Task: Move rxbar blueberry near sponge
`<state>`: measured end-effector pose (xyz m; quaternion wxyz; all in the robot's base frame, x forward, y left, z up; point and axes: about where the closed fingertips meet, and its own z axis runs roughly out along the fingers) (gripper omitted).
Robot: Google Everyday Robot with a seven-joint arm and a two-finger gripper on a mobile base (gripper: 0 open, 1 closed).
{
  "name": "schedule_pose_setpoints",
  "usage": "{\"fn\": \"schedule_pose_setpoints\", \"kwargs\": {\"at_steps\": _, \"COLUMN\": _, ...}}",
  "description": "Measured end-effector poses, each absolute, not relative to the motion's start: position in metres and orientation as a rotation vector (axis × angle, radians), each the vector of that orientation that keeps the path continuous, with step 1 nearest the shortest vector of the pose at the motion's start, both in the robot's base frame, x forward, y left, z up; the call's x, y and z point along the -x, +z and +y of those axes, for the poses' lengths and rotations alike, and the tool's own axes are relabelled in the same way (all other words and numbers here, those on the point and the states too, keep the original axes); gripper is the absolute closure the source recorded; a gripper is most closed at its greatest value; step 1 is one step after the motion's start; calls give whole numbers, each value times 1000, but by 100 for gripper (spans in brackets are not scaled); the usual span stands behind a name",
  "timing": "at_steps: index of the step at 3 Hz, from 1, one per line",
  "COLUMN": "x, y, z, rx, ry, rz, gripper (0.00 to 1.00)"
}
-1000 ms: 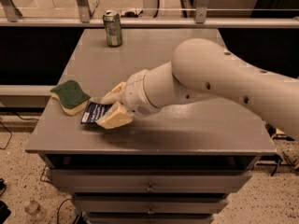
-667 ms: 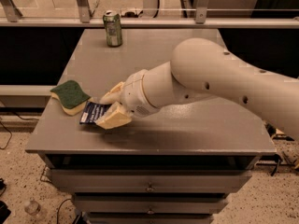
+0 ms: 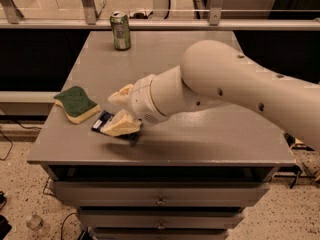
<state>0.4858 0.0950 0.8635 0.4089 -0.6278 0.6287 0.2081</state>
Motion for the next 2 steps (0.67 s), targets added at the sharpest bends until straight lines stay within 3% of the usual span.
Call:
{"fn": "schedule_pose_setpoints", "kwargs": {"at_steps": 1, "x": -485, "y": 865, "z": 97, "rx": 1586, "ry": 523, "rz": 1581, "gripper": 0}}
{"fn": "schedule_pose_setpoints", "kwargs": {"at_steps": 2, "x": -485, "y": 865, "z": 97, "rx": 1586, "ry": 523, "rz": 1580, "gripper": 0}}
